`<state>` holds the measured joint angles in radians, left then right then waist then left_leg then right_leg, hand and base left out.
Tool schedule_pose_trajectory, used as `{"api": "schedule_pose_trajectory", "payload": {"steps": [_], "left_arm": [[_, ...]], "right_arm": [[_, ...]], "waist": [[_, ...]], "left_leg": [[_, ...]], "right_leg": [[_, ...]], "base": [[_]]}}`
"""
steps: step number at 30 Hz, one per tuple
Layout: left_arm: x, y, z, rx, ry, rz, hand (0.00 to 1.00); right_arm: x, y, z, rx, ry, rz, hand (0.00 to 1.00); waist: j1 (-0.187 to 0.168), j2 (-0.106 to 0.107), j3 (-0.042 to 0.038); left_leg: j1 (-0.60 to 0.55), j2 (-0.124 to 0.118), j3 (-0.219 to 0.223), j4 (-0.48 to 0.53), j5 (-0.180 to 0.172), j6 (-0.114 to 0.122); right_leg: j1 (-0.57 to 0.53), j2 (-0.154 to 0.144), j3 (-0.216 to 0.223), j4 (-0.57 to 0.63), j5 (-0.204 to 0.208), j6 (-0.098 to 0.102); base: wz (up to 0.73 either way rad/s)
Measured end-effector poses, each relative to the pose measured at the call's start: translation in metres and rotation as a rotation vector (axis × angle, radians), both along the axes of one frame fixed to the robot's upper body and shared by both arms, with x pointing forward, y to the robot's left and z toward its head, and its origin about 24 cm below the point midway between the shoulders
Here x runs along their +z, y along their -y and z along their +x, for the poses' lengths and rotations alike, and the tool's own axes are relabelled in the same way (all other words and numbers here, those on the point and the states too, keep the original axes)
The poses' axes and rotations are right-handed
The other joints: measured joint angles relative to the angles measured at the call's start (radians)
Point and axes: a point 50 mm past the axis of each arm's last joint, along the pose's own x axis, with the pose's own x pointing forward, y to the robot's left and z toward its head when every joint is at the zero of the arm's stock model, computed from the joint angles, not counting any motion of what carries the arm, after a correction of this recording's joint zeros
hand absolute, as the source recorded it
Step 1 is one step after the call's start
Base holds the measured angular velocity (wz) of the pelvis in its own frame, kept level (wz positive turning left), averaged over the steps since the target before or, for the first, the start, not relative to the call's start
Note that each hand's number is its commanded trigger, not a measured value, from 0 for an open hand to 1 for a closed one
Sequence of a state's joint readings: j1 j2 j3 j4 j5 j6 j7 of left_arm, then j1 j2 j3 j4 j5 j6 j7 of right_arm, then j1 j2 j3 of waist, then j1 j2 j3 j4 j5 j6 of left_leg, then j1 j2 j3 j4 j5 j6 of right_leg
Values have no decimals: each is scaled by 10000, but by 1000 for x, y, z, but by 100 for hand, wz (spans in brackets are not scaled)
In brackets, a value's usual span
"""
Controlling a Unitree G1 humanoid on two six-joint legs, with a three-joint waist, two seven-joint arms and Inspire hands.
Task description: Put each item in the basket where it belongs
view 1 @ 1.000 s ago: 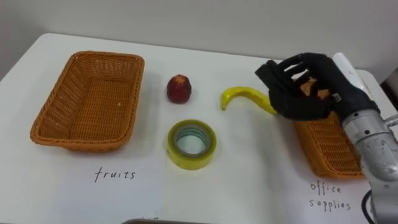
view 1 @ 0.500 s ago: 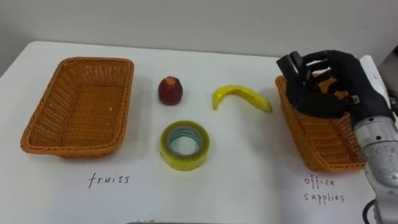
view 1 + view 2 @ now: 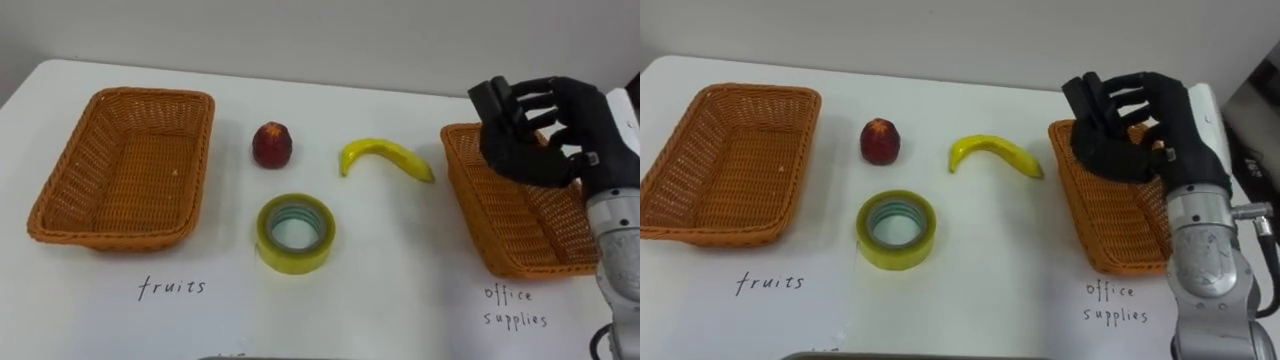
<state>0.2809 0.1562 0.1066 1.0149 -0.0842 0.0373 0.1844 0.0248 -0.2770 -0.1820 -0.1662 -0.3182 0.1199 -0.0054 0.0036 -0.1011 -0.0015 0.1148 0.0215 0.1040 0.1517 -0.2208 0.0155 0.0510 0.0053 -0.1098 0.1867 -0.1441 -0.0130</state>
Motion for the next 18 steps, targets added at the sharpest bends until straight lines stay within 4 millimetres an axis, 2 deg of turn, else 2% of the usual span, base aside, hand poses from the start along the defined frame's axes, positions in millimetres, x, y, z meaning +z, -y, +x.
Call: {"api": "schedule_pose_trajectory", "payload": {"steps": [18], "left_arm": [[-1,-2,-5,488,-180,64,0]], "right_arm": [[-26,12,-1,-515,-1117,184,100]], "waist": [[-18,16,20]], "left_leg": [[17,2,2,2,-1,0]], "right_leg": [[6,-8,-25,-12,0,0]], "base": [[0]]}}
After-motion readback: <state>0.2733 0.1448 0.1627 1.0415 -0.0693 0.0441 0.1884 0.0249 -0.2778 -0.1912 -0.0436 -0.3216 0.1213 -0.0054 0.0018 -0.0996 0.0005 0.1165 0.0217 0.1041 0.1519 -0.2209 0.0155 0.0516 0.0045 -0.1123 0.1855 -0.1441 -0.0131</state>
